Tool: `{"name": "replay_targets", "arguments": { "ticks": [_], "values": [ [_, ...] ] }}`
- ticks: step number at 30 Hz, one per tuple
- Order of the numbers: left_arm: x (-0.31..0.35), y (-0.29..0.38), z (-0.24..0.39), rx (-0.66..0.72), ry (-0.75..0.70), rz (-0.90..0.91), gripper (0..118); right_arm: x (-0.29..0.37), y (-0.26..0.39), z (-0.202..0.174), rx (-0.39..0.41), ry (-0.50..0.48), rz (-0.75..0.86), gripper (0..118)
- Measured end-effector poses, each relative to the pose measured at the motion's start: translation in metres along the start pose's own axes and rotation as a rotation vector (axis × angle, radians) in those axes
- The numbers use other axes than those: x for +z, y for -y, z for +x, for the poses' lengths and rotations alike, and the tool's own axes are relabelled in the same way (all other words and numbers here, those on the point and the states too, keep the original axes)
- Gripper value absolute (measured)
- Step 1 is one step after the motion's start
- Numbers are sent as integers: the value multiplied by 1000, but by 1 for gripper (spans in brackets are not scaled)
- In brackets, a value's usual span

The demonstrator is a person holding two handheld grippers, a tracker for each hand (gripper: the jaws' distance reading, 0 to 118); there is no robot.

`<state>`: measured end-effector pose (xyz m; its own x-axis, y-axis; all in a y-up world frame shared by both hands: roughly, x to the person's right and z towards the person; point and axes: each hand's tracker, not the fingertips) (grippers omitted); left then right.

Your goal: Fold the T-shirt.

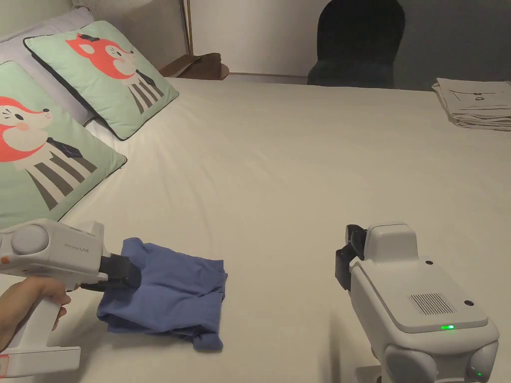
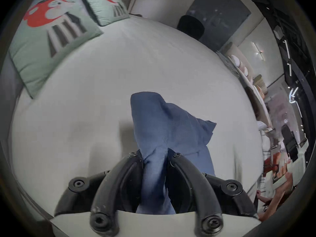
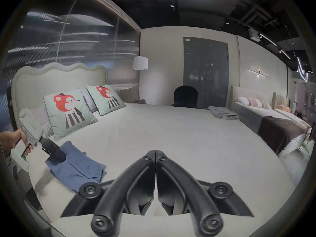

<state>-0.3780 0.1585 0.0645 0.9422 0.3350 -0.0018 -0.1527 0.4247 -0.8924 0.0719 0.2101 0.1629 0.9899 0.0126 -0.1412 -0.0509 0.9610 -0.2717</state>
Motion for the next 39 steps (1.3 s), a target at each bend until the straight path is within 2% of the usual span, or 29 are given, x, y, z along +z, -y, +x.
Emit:
{"name": "replay_targets", "arguments": {
  "ticks": [4, 9, 11, 15, 16, 17, 18, 19, 20, 21, 29, 39],
  "values": [
    [12, -10, -56, 24, -116, -15, 16, -21, -2, -28, 6, -26, -5, 0],
    [20, -19, -103, 40, -192, -3, 16, -34, 0, -45, 10, -49, -12, 0],
    [19, -20, -112, 86, -218, 9, 16, -36, 1, -45, 16, -51, -15, 0],
    [12, -20, -107, 65, -223, 1, 18, -37, 3, -39, 25, -47, -25, 0],
    [10, -20, -103, 49, -249, 7, 27, -36, 3, -36, 26, -44, -26, 0],
    [9, -21, -102, 18, -291, 22, 42, -35, 3, -32, 25, -40, -28, 0],
    [8, -21, -98, 2, -319, 38, 62, -33, 3, -29, 24, -38, -27, 0],
    [9, -21, -95, 6, -316, 44, 88, -30, 2, -25, 25, -33, -27, 0],
    [10, -21, -91, 13, -313, 50, 104, -28, 2, -21, 26, -28, -23, 0],
    [13, -20, -85, 24, -311, 67, 111, -25, 1, -17, 28, -20, -18, 0],
    [60, -25, -3, -25, -291, 323, 109, 9, -15, 16, 7, 9, 43, 0],
    [113, 11, 177, -323, -334, 785, 108, 60, -43, 65, 13, 67, 152, 0]
  ]
}}
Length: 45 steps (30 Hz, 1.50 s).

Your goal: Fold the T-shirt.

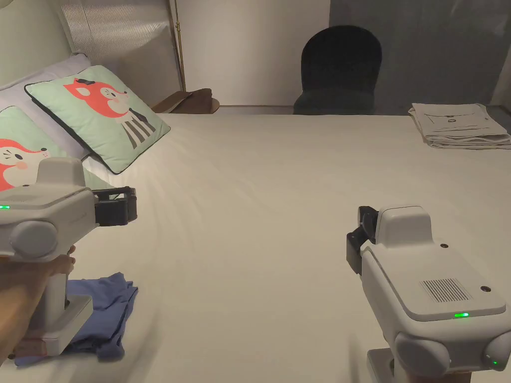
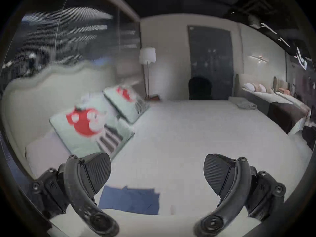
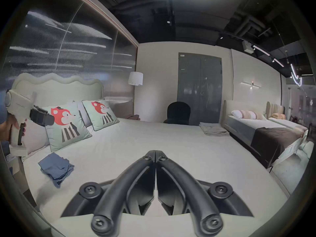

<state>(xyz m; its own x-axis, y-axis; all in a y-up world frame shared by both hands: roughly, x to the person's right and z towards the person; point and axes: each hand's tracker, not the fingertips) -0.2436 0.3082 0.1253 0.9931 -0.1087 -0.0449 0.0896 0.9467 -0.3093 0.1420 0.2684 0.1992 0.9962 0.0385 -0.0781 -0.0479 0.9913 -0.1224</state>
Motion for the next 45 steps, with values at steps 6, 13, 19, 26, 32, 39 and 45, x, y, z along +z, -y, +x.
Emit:
{"name": "replay_targets", "arguments": {
  "ticks": [6, 13, 19, 26, 32, 39, 45],
  "values": [
    [38, -4, 82, 26, 92, 203, 108, 26, -10, 33, 6, 54, 45, 0],
    [63, 21, 149, 30, 127, 369, 107, 52, -15, 66, 16, 118, 81, 0],
    [82, 47, 188, -7, 155, 421, 102, 67, -11, 84, 22, 160, 100, 0],
    [88, 52, 204, 20, 174, 410, 0, 79, -9, 92, 24, 187, 112, 0],
    [90, 51, 205, 31, 183, 409, 0, 82, -10, 92, 23, 194, 119, 0],
    [89, 54, 201, 31, 176, 398, 0, 82, -11, 92, 27, 192, 123, 0],
    [88, 56, 199, 38, 169, 391, 0, 83, -12, 91, 33, 192, 122, 0]
  ]
}}
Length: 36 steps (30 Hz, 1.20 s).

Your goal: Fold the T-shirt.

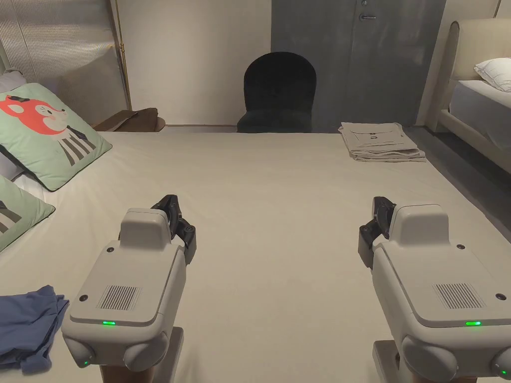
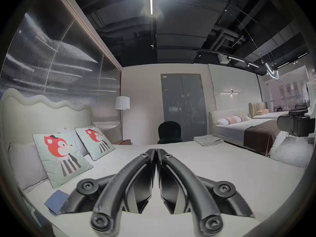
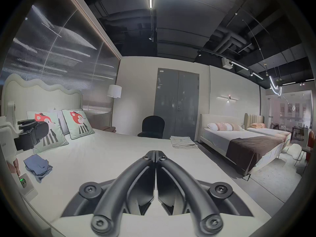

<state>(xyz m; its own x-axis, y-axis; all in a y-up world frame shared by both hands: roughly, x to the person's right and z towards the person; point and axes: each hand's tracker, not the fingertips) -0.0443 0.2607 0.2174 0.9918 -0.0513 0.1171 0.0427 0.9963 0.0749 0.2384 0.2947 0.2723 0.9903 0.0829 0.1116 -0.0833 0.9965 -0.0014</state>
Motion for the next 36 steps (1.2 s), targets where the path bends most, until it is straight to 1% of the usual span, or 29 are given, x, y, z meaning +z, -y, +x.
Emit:
{"name": "replay_targets", "arguments": {
  "ticks": [36],
  "values": [
    [-3, 6, -3, -15, 3, -9, 0, -4, 3, 2, 5, 2, -6, 0]
  ]
}}
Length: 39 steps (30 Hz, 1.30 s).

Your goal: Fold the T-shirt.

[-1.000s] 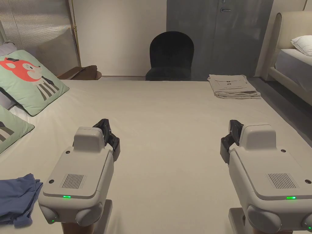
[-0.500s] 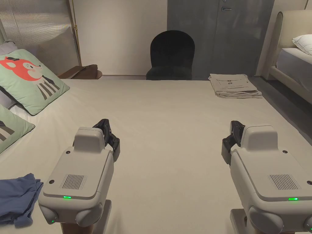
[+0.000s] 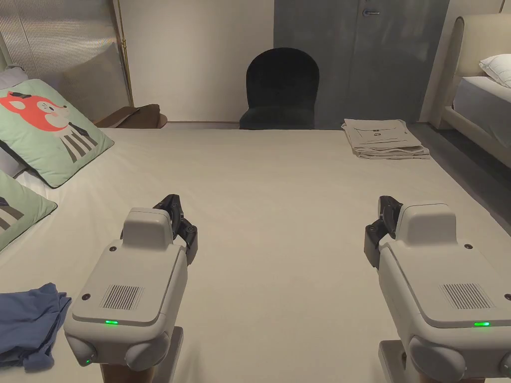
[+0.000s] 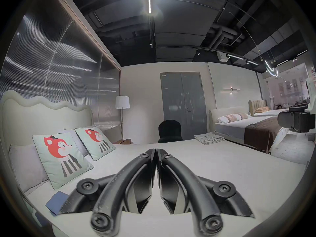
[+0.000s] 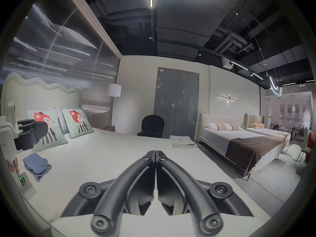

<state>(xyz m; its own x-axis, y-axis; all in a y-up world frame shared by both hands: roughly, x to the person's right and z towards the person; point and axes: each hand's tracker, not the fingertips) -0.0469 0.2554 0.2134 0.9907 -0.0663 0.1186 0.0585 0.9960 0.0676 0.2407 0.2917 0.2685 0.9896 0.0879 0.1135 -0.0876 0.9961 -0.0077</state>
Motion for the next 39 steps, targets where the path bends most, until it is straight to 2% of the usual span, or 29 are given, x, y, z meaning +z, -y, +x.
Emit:
{"name": "replay_targets", "arguments": {
  "ticks": [7, 9, 11, 12, 13, 14, 15, 16, 20, 39],
  "values": [
    [0, -1, 0, 1, 2, 3, 0, 0, 0, 1, 3, 4, -4, 0],
    [0, -1, 0, 3, 5, 0, 6, 0, 1, 1, 6, 7, -11, 3],
    [0, 0, -1, 6, 12, -5, 30, 0, 2, 1, 7, 9, -11, 28],
    [-1, 0, -1, 9, 12, -8, 48, 0, 2, 1, 8, 10, -17, 48],
    [-1, 0, -1, 13, 14, -11, 75, -1, 2, 2, 6, 11, -20, 71],
    [-1, 0, -2, 14, 10, -18, 93, -1, 3, 2, 3, 12, -20, 87],
    [-1, 1, -2, 17, 8, -17, 107, -1, 3, 2, 1, 17, -20, 100],
    [-1, 1, -2, 20, 8, -13, 110, -1, 3, 2, 1, 25, -20, 111],
    [-2, -1, 0, 19, -3, -2, 110, 0, 3, 4, -6, 40, -10, 114],
    [3, -3, -5, 26, -23, 8, 111, 4, 0, 6, -14, 32, 3, 114]
  ]
}}
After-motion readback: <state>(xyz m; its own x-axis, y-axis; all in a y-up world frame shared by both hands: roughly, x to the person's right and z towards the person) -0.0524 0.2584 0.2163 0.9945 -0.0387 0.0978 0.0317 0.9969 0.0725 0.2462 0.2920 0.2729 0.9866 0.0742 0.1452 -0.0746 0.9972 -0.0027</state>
